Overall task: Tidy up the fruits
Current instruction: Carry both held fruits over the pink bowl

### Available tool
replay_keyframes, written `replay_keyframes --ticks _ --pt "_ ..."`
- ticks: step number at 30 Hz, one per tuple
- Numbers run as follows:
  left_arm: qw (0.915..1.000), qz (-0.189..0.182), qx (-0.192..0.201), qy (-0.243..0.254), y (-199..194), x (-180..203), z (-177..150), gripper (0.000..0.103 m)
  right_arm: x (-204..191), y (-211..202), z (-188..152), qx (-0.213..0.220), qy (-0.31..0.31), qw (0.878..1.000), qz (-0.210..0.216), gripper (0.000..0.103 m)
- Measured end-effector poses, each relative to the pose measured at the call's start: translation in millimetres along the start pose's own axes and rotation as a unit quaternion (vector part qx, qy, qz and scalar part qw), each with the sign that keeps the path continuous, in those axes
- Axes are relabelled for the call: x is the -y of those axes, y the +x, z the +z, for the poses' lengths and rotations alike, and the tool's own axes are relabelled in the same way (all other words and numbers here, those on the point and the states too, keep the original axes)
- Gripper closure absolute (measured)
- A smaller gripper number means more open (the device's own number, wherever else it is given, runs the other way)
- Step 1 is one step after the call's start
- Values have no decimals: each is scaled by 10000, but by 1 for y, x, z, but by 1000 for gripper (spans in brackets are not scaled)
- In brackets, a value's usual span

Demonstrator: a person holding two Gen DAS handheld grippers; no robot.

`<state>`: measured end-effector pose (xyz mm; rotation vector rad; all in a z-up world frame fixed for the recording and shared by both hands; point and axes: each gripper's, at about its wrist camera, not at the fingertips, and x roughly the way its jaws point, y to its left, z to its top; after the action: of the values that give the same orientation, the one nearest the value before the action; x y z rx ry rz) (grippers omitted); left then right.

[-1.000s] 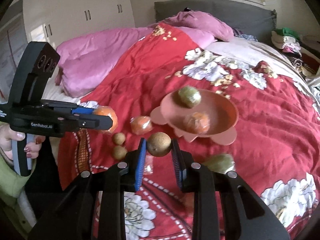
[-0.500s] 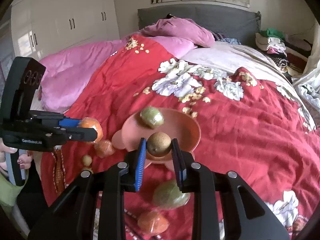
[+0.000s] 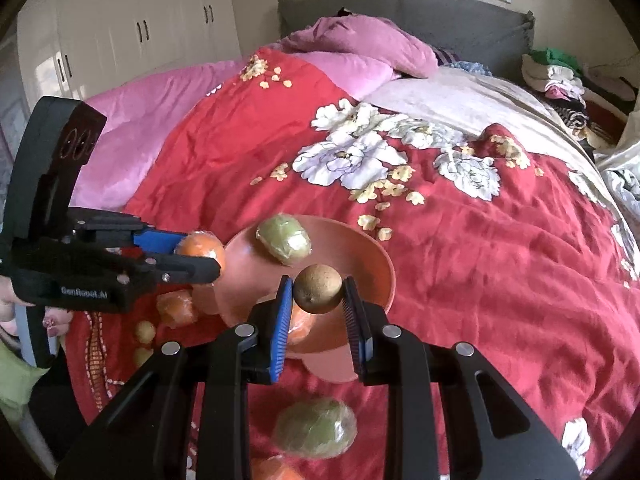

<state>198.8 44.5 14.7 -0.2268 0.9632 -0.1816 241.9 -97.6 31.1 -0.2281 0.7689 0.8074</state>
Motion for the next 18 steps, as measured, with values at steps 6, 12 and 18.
replay_keyframes --ticks 6,12,18 --pt "9999 75 -125 80 14 -1 5 70 6 21 8 -256 -114 9996 34 79" --pt "9996 122 -238 114 24 -3 8 70 13 43 13 -538 -173 9983 117 79" --pt "9993 120 -304 156 32 -3 9 70 19 51 11 -563 -43 9982 184 79"
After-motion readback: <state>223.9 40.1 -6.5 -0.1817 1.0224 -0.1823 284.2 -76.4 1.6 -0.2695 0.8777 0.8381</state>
